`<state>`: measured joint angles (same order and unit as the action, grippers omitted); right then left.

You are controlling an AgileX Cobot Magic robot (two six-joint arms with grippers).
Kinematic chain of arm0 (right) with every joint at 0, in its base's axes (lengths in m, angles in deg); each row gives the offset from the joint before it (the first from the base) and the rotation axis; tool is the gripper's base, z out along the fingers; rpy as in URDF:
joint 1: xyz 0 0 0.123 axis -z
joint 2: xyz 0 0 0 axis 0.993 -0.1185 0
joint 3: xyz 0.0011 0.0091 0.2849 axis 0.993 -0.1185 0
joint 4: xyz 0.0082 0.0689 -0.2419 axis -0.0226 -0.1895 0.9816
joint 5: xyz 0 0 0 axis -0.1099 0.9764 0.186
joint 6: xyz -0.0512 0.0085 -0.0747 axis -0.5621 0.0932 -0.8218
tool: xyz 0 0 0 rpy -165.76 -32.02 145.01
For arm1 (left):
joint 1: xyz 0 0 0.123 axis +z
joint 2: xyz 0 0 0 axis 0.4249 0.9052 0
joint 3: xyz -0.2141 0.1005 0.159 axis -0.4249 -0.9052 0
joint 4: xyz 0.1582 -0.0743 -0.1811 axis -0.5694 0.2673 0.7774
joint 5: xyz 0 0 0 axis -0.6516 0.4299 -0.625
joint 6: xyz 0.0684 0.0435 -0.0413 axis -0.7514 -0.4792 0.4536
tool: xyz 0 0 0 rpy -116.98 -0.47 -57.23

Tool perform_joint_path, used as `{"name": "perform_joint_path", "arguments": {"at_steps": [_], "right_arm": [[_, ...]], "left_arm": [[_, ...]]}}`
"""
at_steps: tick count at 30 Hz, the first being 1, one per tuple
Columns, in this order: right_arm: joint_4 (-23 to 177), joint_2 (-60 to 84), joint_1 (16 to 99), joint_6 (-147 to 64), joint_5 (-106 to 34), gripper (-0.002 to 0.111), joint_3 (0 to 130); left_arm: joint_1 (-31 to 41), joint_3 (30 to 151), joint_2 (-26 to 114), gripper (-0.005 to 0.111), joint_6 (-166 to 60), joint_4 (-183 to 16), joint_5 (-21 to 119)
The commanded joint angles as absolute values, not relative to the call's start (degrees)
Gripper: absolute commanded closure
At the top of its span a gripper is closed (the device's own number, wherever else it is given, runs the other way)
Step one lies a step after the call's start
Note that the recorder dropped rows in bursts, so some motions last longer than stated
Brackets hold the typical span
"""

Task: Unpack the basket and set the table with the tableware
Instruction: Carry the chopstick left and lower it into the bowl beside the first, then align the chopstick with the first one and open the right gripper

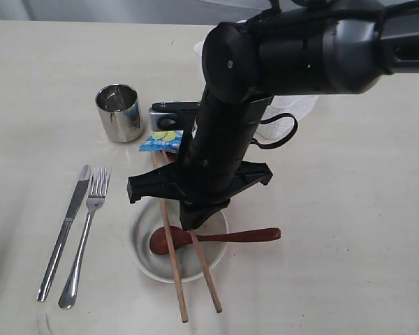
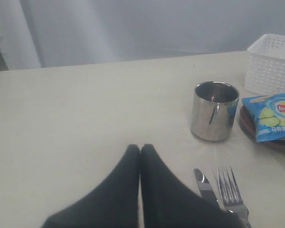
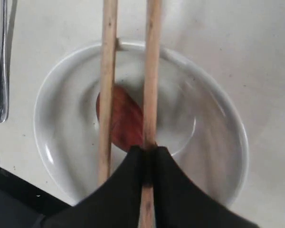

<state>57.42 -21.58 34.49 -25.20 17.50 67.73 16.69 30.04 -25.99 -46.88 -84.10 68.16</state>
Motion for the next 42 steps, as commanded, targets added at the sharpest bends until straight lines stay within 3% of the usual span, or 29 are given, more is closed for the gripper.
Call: {"name": "perform_joint_path", "arguments": {"at_steps": [1, 6, 9, 13, 15, 26, 32, 42], "right_arm": [[57.6, -22.4, 34.4, -25.1, 15.6, 0.109, 68.1], [57.6, -22.4, 34.4, -25.6, 14.3, 0.108, 68.1], [57.6, -22.4, 34.4, -25.6, 14.3, 0.097, 68.1], [57.6, -22.4, 34.4, -25.6, 14.3, 0.071, 68.1], [57.6, -22.4, 34.4, -25.6, 14.3, 0.065, 68.2], [61.6, -22.4, 31.0, -27.6, 18.3, 0.064, 74.1], [74.9, -24.7, 26.3, -18.7, 20.5, 0.044, 74.5], [74.5, -26.4, 26.1, -17.8, 16.9, 0.046, 74.5]], "left_arm": [[16.4, 29.9, -26.1, 0.107, -46.9, -84.0, 67.7], [16.4, 29.9, -26.1, 0.107, -46.9, -84.0, 67.7], [16.4, 29.9, -26.1, 0.107, -46.9, -84.0, 67.7], [16.4, 29.9, -26.1, 0.107, -46.9, -84.0, 67.7], [16.4, 29.9, -26.1, 0.107, -46.9, -84.0, 67.7], [16.4, 29.9, -26.1, 0.107, -46.9, -84.0, 67.7], [16.4, 29.9, -26.1, 0.107, -46.9, -84.0, 67.7], [16.4, 29.9, -26.1, 0.107, -46.9, -84.0, 67.7]]}}
